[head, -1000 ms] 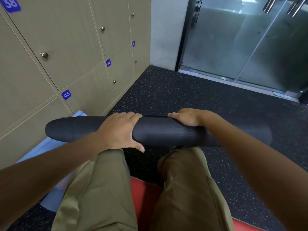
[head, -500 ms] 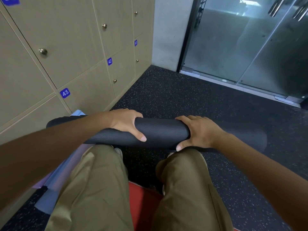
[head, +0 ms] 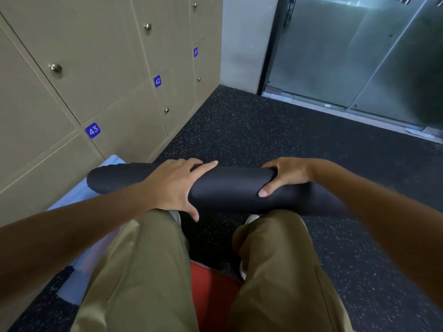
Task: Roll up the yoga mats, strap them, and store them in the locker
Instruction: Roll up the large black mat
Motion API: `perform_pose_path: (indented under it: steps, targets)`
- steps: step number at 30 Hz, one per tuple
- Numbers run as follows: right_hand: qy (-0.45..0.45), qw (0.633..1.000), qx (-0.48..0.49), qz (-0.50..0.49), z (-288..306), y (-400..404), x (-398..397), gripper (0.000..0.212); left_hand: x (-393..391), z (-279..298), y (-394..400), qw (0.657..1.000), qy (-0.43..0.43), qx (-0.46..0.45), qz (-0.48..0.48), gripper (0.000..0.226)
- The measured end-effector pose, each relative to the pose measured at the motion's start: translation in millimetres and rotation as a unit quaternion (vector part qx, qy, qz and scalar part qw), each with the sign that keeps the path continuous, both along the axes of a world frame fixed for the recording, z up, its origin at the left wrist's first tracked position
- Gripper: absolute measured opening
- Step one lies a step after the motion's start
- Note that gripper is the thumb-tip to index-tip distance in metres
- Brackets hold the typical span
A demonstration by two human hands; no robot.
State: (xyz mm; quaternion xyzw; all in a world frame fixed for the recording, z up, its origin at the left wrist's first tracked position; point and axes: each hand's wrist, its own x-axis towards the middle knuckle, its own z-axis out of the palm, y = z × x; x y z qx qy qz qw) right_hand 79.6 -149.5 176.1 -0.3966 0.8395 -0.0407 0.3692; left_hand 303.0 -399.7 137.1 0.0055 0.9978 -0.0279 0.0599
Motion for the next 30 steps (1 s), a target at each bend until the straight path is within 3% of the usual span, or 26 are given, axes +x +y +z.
perform_pose_path:
  steps: [3, 6, 11, 13, 16, 21, 30]
  targets:
    - [-0.017, 0.999, 0.035, 0.002, 0.5, -6.8, -5.4, 0.081, -1.0, -13.8, -0.4, 1.0, 0.006, -0.024, 0.016, 0.144]
    - [-0.021, 0.998, 0.054, 0.001, 1.6, -9.3, -6.5, 0.086, -9.6, -20.8, -0.3, 0.999, 0.018, -0.006, 0.028, 0.128]
    - [0.019, 1.0, 0.009, -0.008, 11.8, 1.4, -4.0, 0.082, -21.4, -5.6, -3.6, 0.999, 0.037, 0.01, 0.028, 0.111]
    - [0.06, 0.998, -0.013, -0.01, 21.0, 8.2, -3.1, 0.084, -24.9, 9.0, -4.7, 0.999, 0.036, 0.016, 0.033, 0.108]
    - [0.168, 0.985, -0.031, 0.023, 40.2, 17.9, 0.7, 0.104, -26.3, 37.7, -6.0, 0.997, 0.039, 0.036, 0.052, 0.103]
    - [0.358, 0.925, -0.063, 0.114, 78.6, 39.0, 16.4, 0.137, -13.5, 96.0, -3.6, 0.994, 0.064, 0.055, 0.075, 0.098]
    - [0.465, 0.872, -0.108, 0.106, 122.1, 79.2, 93.3, 0.122, 51.6, 168.1, 26.7, 0.993, 0.1, 0.024, 0.064, 0.094]
